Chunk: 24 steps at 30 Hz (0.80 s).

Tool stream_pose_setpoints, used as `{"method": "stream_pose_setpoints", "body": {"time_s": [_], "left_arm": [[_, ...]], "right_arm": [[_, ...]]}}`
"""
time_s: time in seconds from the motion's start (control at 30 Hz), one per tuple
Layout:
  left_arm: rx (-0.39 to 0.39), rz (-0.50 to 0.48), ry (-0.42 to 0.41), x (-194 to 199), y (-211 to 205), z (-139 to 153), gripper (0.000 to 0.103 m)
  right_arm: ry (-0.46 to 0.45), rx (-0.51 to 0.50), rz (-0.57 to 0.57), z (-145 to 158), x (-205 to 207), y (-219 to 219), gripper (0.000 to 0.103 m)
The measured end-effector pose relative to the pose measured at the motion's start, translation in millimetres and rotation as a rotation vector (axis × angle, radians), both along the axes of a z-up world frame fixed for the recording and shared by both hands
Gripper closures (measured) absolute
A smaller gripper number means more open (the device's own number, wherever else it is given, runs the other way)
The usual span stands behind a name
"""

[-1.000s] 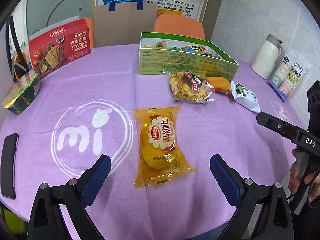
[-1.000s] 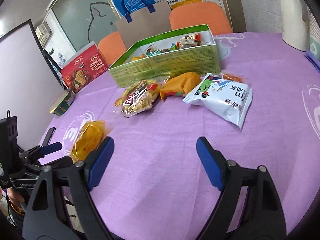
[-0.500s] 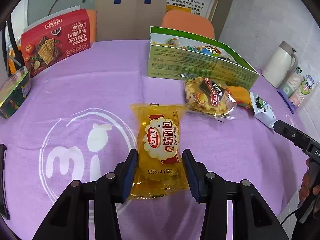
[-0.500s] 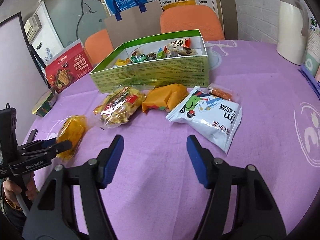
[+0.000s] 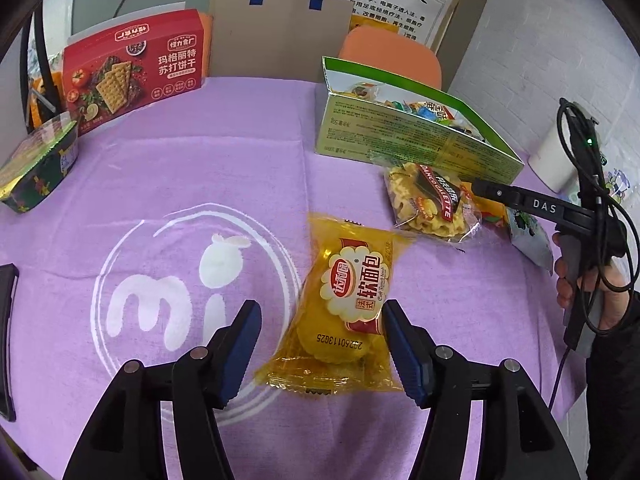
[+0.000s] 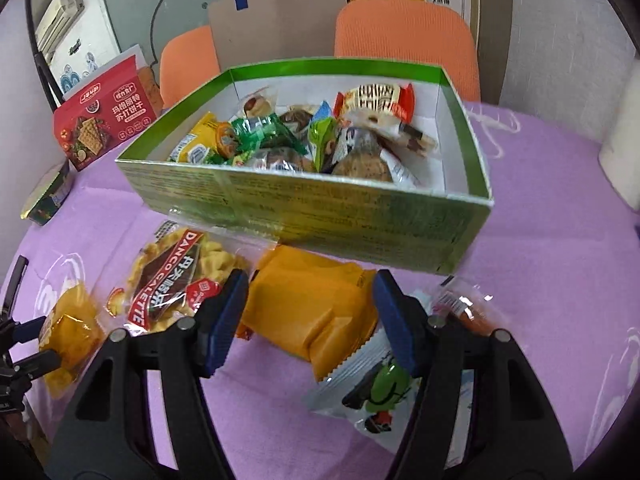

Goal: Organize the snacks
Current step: 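Open right tool around orange pastry bag while left tool reaches yellow bread bag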

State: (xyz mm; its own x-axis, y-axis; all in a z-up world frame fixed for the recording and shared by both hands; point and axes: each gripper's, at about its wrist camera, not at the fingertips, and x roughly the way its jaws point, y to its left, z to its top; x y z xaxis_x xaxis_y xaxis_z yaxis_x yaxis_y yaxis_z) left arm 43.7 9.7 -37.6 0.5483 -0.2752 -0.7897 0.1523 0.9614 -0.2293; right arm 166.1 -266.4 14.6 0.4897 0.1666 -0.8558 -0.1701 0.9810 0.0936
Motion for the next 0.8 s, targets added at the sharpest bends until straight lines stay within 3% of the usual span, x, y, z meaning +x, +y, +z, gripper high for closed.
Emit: {"method": "stream_pose_setpoints", "body": {"time_s": [0.07, 0.2, 0.33, 0.53, 0.67, 0.8], "left_arm": [[0.003, -0.001, 0.000, 0, -1, 0, 0.040], [0.011, 0.004, 0.012, 2, -3, -3, 0.039], [0.011, 0.002, 0.023, 0, -4, -6, 0.040], [0.018, 0.029, 0.006, -12, 1, 1, 0.039], [0.018, 0.058, -0.003, -20, 11, 6, 0.039], [0.002, 0.075, -0.010, -19, 17, 8, 0.036]], "right_arm": [[0.002, 0.026, 0.037, 2, -14, 7, 0.036], [0.055, 0.197, 0.166, 13, -44, 19, 0.036], [-0.029, 0.114, 0.184, 32, -48, 21, 0.035], [-0.035, 0.064, 0.250, 20, -17, 40, 0.025], [0.063, 0.137, 0.227, -3, -5, 36, 0.025], [0.098, 0.209, 0.222, 0, -37, 28, 0.025]]}}
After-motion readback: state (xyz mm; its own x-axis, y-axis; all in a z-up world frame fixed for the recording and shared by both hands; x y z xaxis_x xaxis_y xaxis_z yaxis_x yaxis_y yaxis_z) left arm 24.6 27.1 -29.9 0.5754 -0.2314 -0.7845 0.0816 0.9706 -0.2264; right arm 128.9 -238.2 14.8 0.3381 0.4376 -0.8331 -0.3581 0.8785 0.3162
